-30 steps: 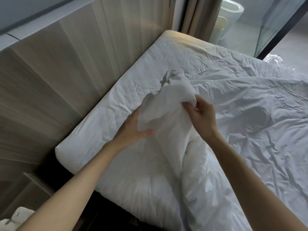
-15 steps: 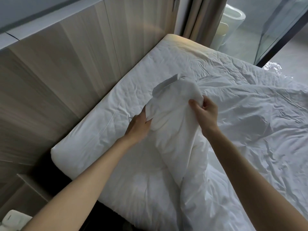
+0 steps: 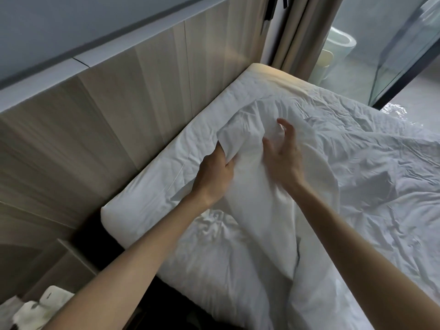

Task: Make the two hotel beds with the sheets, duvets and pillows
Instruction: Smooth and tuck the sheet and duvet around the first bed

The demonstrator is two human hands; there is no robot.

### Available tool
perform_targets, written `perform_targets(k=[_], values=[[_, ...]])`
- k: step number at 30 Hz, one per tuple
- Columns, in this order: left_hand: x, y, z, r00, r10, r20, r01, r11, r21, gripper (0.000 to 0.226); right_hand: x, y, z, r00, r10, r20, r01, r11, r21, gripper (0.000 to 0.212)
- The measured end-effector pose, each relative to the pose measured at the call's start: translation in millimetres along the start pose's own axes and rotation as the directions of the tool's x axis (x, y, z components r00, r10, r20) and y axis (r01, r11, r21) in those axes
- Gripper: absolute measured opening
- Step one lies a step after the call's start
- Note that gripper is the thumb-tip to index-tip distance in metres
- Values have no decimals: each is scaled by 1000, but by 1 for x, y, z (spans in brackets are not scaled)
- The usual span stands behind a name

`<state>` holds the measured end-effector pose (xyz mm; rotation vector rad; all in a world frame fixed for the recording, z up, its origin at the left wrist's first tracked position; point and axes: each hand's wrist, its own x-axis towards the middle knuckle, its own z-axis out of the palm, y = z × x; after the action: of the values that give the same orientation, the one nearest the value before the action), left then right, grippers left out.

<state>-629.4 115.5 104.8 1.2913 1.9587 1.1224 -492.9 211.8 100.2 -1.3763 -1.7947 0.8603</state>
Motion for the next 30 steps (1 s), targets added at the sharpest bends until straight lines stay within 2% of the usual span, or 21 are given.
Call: perform_targets(k=[3, 6, 7, 8, 10, 11, 12, 14, 15, 18, 19, 22, 23, 24, 26, 27, 29, 30], values=[[-16, 1, -15, 1000, 12, 28, -10, 999, -51, 46, -57, 1, -2, 980, -186, -75, 177, 978, -114, 53], [-35, -4, -22, 998, 9, 64, -3, 996, -91, 46, -126, 20, 0, 941, -318, -118, 266, 907, -327, 64], [-40, -6, -23, 997, 1, 74, 7, 994, -110, 46, -150, 29, 4, 949, -299, -98, 242, 892, -381, 73], [-45, -7, -23, 997, -6, 81, 17, 991, -130, 46, -170, 39, 9, 974, -215, -72, 168, 897, -408, 83], [-55, -10, -24, 997, -19, 76, 32, 984, -175, 47, -199, 55, 23, 998, 68, -16, -68, 903, -425, 97], [-59, -12, -24, 997, -24, 72, 38, 980, -197, 47, -205, 61, 30, 985, 171, 8, -152, 892, -427, 92], [-64, -14, -26, 997, -23, 67, 37, 977, -210, 48, -207, 66, 35, 976, 214, 25, -184, 887, -423, 74], [-72, -18, -31, 998, -18, 56, 30, 974, -224, 48, -207, 65, 42, 982, 182, 41, -150, 901, -407, 30], [-74, -19, -37, 999, -20, 32, 27, 971, -237, 47, -207, 61, 42, 988, 150, 42, -120, 904, -410, 20], [-70, -23, -63, 996, -68, -64, 55, 980, -190, 48, -210, 34, 29, 1000, 11, 22, -1, 910, -415, 27], [-66, -29, -73, 992, -117, -39, 108, 975, -193, 57, -209, 18, 24, 999, -42, 23, 47, 921, -388, 31], [-80, -39, -105, 960, -208, 185, 257, 918, -303, 96, -199, -39, 18, 992, -123, 31, 127, 957, -262, 31], [-90, -41, -114, 951, -211, 228, 280, 900, -334, 99, -195, -55, 21, 988, -151, 29, 154, 958, -242, 32], [-99, -45, -123, 944, -213, 251, 294, 888, -354, 90, -192, -70, 26, 985, -173, 24, 174, 959, -225, 33], [-114, -56, -146, 930, -186, 316, 310, 860, -405, 51, -185, -93, 36, 983, -185, 2, 182, 965, -186, 36], [-119, -62, -157, 919, -180, 352, 326, 848, -418, 47, -181, -102, 40, 985, -175, -1, 173, 971, -164, 36], [-127, -70, -179, 894, -154, 421, 330, 862, -386, 60, -170, -120, 49, 989, -144, 20, 146, 982, -122, 39], [-129, -75, -185, 890, -159, 427, 327, 875, -357, 54, -163, -129, 53, 991, -122, 48, 125, 988, -87, 41]])
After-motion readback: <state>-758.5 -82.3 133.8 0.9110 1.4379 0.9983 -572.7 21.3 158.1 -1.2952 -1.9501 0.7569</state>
